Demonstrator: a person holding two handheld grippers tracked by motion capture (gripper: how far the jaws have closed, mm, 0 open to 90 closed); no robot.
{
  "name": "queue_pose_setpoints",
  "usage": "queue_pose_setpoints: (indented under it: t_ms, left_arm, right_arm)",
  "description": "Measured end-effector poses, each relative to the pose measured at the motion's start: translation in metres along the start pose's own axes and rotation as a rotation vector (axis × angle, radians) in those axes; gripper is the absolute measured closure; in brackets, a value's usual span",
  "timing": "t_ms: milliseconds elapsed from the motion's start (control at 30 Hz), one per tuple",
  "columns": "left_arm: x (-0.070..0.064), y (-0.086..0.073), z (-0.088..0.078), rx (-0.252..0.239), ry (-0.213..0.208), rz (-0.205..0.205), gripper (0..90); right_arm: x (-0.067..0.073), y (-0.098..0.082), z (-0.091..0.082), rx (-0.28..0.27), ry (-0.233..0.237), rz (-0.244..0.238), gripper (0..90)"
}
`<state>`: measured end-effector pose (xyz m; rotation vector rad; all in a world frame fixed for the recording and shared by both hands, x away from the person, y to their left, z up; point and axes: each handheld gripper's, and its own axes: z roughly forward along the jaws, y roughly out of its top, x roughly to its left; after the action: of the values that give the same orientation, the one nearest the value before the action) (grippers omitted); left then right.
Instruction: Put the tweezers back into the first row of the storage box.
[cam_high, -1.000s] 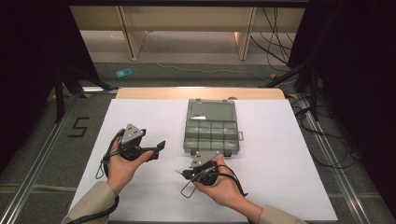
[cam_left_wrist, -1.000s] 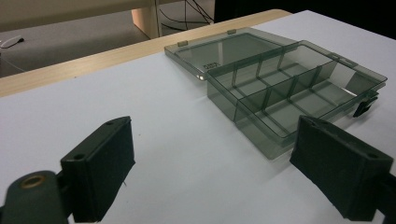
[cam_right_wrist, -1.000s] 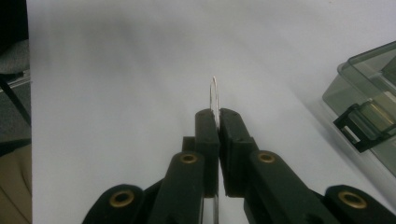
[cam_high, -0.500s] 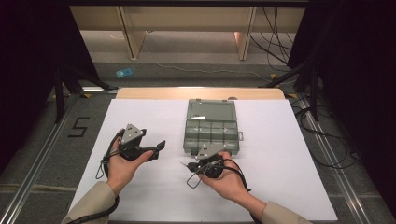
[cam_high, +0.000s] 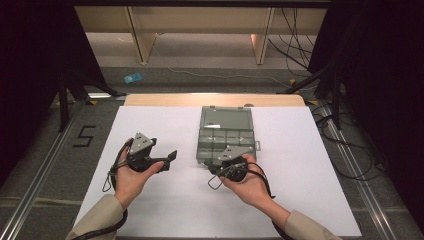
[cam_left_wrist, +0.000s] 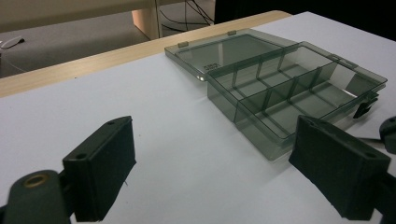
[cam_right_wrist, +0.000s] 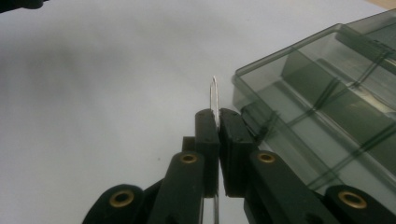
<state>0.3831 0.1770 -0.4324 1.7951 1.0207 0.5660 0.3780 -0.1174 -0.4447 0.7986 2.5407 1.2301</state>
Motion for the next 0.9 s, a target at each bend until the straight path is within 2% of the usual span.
queue_pose_setpoints:
  t_ms: [267,600,900]
  left_arm:
    - [0.0,0.0,0.0,0.001,0.002,-0.001,13.1]
    - [0.0,0.0,0.001,0.002,0.001,-0.001,13.2]
    - [0.0,0.0,0.001,0.001,0.002,0.0,13.3]
  right_arm:
    - [-0.014,0.002,-0.008,-0.025,-0.036,0.014,87.6]
    - [-0.028,0.003,-0.013,-0.023,-0.045,0.024,87.6]
    - [-0.041,0.005,-0.017,-0.026,-0.072,0.023,87.5]
